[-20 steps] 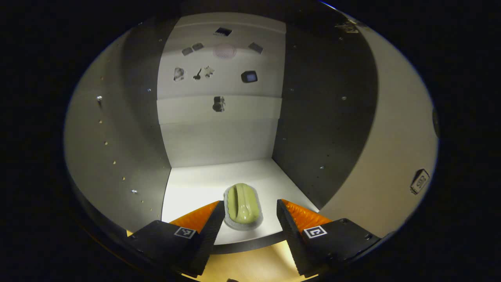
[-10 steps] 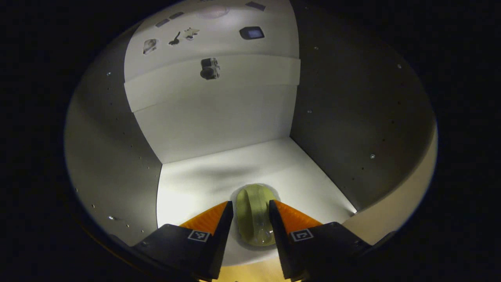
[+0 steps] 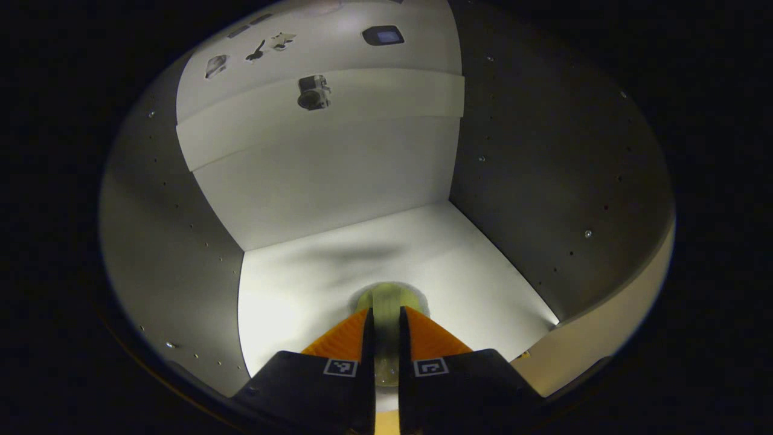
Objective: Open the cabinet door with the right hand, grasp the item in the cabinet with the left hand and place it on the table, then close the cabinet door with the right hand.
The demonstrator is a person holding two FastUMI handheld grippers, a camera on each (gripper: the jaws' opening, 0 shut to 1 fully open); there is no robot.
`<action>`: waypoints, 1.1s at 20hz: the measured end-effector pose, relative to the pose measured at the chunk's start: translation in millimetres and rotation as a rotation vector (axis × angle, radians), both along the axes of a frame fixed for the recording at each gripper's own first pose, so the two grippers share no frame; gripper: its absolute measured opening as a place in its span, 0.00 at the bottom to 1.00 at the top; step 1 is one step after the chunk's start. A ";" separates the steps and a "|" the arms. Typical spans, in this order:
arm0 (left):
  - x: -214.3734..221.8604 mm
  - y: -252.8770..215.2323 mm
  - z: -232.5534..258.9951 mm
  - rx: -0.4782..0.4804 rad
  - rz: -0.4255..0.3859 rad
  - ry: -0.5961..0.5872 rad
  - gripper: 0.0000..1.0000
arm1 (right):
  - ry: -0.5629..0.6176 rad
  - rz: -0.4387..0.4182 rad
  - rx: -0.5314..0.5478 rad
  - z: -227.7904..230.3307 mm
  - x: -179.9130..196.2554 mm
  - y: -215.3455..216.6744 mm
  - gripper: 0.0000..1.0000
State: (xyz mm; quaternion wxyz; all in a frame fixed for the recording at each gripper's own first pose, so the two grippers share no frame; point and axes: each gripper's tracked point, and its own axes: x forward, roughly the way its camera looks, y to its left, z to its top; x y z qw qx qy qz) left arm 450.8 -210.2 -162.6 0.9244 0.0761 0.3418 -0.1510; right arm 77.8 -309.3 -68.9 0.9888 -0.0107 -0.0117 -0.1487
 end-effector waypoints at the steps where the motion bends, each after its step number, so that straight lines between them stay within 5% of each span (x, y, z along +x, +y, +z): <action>1: 0.0 1.7 4.1 0.002 0.003 -0.014 0.17 | -0.001 0.004 -0.004 0.5 -0.3 1.4 0.96; 10: -52.1 12.9 41.2 -0.083 -0.026 -0.061 0.16 | -0.015 0.019 -0.003 9.7 -6.8 20.6 0.97; 22: -191.5 48.4 28.3 -0.124 -0.031 -0.132 0.16 | -0.043 0.060 0.029 23.0 -8.1 65.1 0.96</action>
